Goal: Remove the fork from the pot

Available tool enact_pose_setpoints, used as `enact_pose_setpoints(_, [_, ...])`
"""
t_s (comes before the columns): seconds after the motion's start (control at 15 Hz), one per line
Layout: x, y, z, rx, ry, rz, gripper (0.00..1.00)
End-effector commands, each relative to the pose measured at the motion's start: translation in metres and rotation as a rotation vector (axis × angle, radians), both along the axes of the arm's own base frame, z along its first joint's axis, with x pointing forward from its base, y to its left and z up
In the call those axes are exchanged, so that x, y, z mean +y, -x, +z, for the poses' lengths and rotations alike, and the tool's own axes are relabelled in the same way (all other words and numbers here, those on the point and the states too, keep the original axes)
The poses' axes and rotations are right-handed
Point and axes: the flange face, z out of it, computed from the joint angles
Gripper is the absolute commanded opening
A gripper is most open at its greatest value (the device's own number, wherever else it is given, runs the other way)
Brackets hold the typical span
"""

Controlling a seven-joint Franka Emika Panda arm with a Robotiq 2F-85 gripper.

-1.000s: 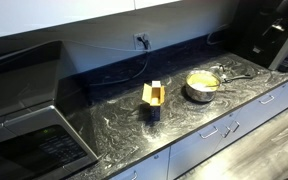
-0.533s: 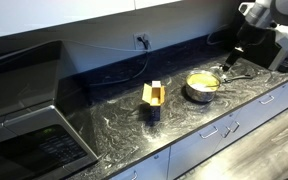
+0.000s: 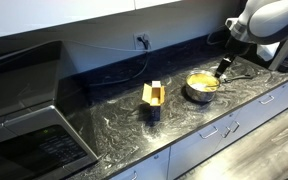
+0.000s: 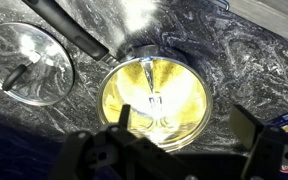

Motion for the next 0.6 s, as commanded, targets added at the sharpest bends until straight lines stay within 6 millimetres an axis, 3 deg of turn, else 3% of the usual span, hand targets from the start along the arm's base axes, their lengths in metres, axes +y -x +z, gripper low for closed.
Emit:
enact_pose_setpoints(0.0, [-0.005,-0.005,-0.002,-0.016,0.007,-0.031,1.00])
enact_pose_setpoints(0.53, [-0.019,-0.035,-0.052,0.041,0.016,-0.022,1.00])
